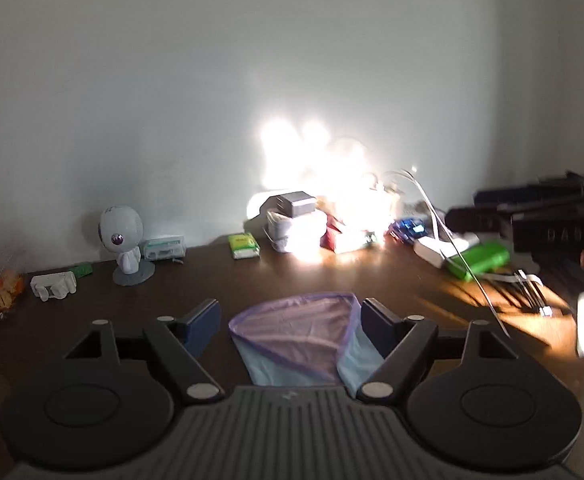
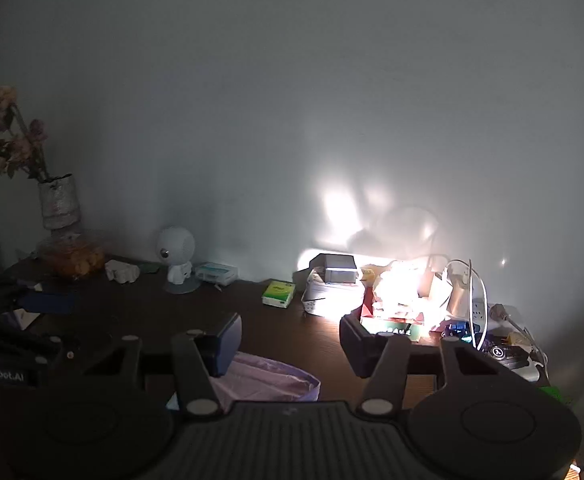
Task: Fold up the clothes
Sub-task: 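Fold the strip end with the left tool back over the garment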
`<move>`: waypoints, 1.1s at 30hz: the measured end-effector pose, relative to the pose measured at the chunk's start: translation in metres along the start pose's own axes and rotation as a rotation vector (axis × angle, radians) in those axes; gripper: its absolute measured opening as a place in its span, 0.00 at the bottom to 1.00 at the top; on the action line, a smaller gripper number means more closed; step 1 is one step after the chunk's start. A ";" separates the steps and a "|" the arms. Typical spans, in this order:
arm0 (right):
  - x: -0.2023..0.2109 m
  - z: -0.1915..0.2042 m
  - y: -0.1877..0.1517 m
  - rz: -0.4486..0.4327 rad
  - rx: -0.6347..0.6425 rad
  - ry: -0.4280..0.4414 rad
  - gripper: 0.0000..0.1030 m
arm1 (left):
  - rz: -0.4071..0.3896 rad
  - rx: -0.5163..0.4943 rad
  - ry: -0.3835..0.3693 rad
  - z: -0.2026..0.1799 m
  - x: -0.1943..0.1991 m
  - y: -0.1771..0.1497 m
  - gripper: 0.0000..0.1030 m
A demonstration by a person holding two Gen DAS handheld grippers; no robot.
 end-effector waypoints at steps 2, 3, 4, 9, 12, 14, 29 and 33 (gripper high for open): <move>0.042 0.016 -0.021 -0.011 0.090 0.057 0.61 | 0.061 -0.035 -0.076 -0.030 0.023 -0.047 0.86; 0.060 0.026 -0.040 -0.010 0.136 0.095 0.62 | 0.098 -0.037 -0.123 -0.043 0.033 -0.072 0.91; 0.078 0.037 -0.060 -0.006 0.180 0.137 0.62 | 0.130 -0.020 -0.178 -0.053 0.042 -0.095 0.92; 0.150 0.090 -0.178 0.051 0.287 0.402 0.61 | 0.151 -0.034 -0.349 -0.105 0.080 -0.176 0.92; 0.166 0.109 -0.229 0.143 0.302 0.424 0.59 | 0.169 -0.126 -0.375 -0.134 0.092 -0.204 0.92; 0.169 0.114 -0.248 0.171 0.319 0.407 0.58 | 0.184 -0.161 -0.366 -0.138 0.087 -0.214 0.92; 0.184 0.105 -0.262 0.157 0.260 0.421 0.04 | 0.228 -0.210 -0.331 -0.149 0.095 -0.227 0.10; 0.207 0.101 -0.260 0.135 0.280 0.427 0.03 | 0.177 -0.236 -0.378 -0.158 0.120 -0.214 0.10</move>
Point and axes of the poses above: each gripper's, at about its wrist camera, not at the fingertips, and x roughly against the way its jaws point, z to its left, y to its top, the point moved 9 cm from there along -x, roughly the way its jaws point, and after that the axes turned 11 degrees about -y, right-handed, at the moved point
